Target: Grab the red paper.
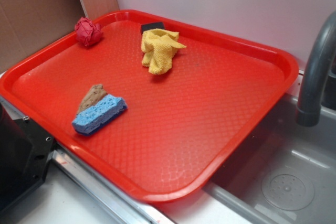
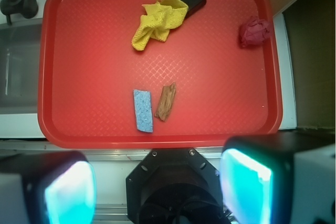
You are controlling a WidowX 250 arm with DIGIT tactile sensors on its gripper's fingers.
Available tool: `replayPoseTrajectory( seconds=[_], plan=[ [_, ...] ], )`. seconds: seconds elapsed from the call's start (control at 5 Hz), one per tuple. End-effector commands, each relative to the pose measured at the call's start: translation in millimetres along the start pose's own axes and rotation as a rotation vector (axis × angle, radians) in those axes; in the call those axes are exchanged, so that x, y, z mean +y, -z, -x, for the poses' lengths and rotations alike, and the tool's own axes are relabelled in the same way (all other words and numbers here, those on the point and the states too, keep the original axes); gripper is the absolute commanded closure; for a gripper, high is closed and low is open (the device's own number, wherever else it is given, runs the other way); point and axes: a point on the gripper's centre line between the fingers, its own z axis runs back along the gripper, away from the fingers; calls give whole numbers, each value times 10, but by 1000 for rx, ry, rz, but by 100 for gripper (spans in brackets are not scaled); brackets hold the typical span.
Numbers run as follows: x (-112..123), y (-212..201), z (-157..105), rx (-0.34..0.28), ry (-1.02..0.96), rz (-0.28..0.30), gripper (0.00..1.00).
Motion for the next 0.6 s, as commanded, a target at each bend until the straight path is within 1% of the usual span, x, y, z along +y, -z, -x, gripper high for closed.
replayPoseTrajectory(
  seconds=[0.0, 0.2, 0.4],
  plan=[
    [0, 0, 0, 0, 0, 0, 0],
    [508, 504, -270, -18, -240, -105, 0],
    [898, 779, -450, -60, -491, -103, 0]
  ],
)
